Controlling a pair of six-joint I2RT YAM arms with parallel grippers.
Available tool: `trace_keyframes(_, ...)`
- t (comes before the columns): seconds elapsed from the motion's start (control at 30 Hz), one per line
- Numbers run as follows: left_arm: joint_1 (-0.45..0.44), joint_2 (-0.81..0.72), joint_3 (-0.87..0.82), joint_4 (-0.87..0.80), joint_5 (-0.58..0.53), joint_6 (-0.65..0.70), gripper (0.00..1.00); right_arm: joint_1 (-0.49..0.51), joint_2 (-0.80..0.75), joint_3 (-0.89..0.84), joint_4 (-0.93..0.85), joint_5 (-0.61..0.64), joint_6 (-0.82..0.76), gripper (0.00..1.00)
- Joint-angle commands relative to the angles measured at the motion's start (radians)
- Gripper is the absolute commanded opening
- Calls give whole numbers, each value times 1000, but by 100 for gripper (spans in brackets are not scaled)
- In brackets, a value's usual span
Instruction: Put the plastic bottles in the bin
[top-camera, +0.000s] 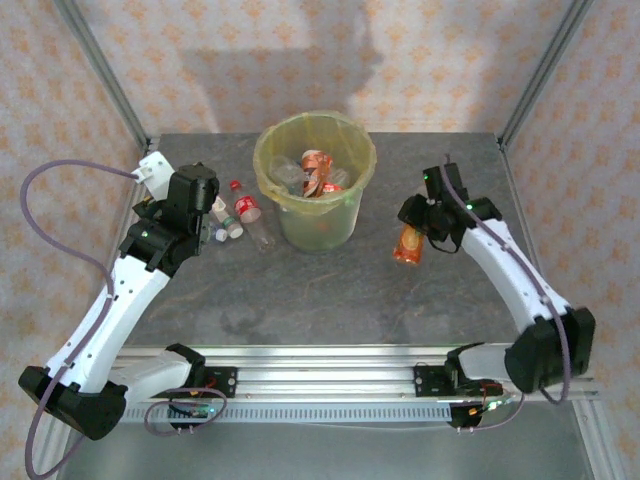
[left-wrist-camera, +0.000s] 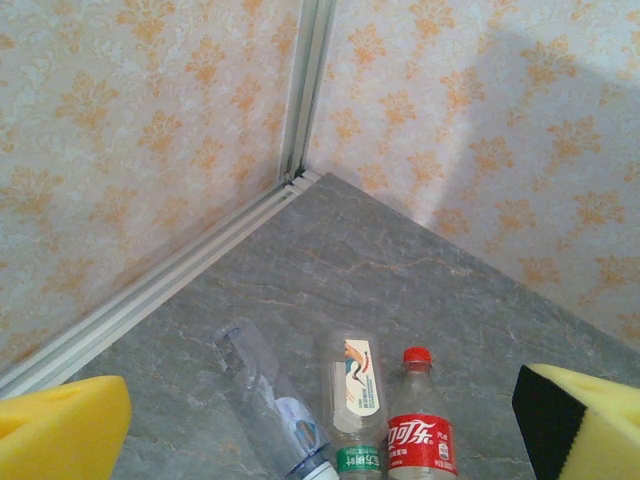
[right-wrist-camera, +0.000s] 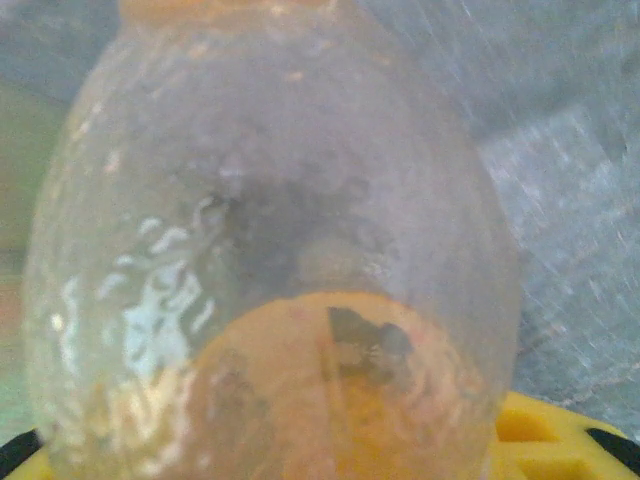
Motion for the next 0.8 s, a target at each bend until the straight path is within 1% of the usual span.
trace_keyframes(0.0,11,-1,-11,-9,-5,-24,100,12,-71,86,-45,33,34,33)
trace_keyframes(0.1,11,2,-11,-8,6,-27,100,24,-84,161,-11,-11,40,33)
trace_keyframes(0.2,11,4,-12,-8,16,-31,100,65,-85,230,40,-6,38,33)
trace_keyframes(0.3,12,2,-13,-9,18,-33,100,103,-43,311,71,-5,33,33)
trace_keyframes(0.53,11,-8,-13,-14,16,-30,100,202,115,527,132,7,-5,33)
trace_keyframes(0.67,12,-11,-14,-20,10,-32,100,253,229,676,116,40,-37,33)
trace_keyframes(0.77,12,-15,-18,-20,7,-30,100,272,312,762,95,75,-47,33)
